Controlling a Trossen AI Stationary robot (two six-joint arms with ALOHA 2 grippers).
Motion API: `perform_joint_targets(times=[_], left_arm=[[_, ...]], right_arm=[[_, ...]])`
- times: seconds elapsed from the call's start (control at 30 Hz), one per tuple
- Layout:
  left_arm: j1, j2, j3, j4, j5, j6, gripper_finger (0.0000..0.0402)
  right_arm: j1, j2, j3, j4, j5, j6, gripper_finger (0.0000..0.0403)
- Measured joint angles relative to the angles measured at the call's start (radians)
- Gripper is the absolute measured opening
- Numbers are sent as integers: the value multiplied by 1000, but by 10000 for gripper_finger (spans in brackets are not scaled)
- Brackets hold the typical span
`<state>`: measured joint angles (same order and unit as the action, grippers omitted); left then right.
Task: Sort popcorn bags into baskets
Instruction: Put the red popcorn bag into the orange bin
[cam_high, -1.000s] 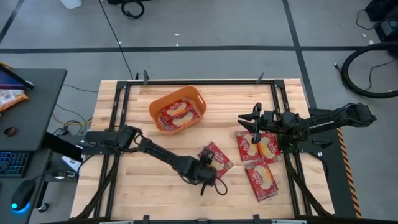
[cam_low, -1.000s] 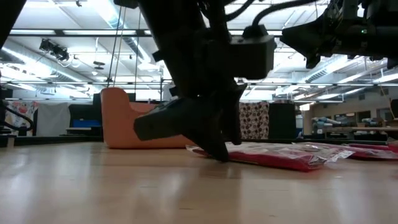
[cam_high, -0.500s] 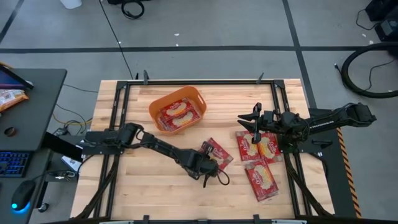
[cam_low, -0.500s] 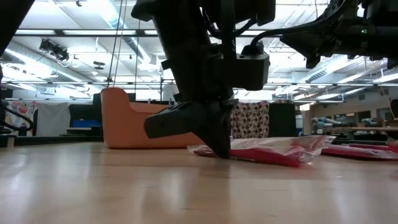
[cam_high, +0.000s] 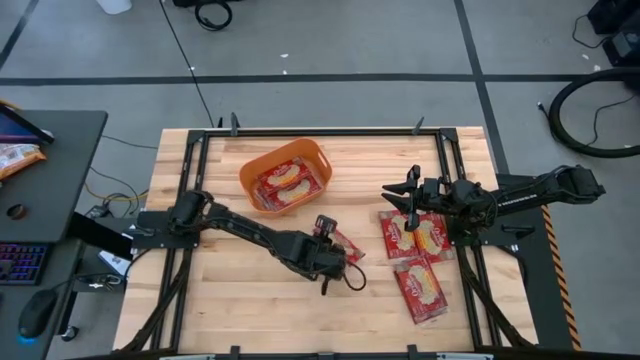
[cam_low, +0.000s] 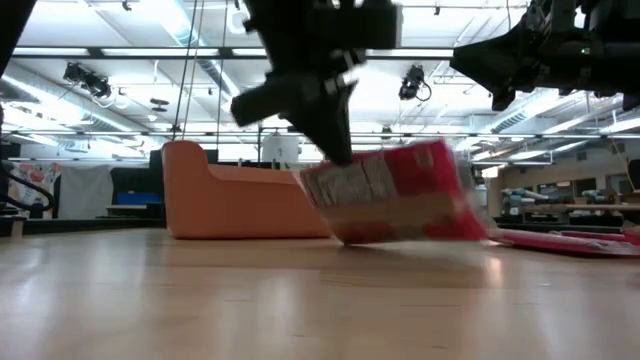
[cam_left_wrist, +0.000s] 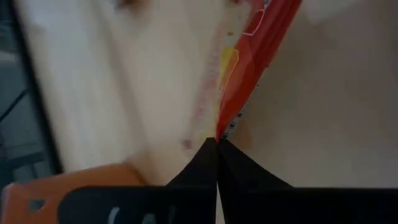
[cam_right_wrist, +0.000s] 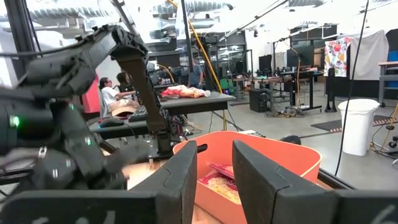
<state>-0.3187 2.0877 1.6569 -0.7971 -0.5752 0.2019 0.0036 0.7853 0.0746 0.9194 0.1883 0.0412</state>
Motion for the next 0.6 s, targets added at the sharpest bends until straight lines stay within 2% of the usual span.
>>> perform_joint_targets(times=[0.3, 0.5, 0.6], left_arm=[[-16, -140, 1, -123, -143, -94, 1], [-10, -242, 1, -295, -251, -259, 1], [10, -282, 1, -417, -265, -391, 1]], right_arm=[[0, 0, 0, 3, 0, 0, 107], [0, 0, 0, 3, 0, 0, 107], [0, 0, 0, 4, 0, 0, 107]])
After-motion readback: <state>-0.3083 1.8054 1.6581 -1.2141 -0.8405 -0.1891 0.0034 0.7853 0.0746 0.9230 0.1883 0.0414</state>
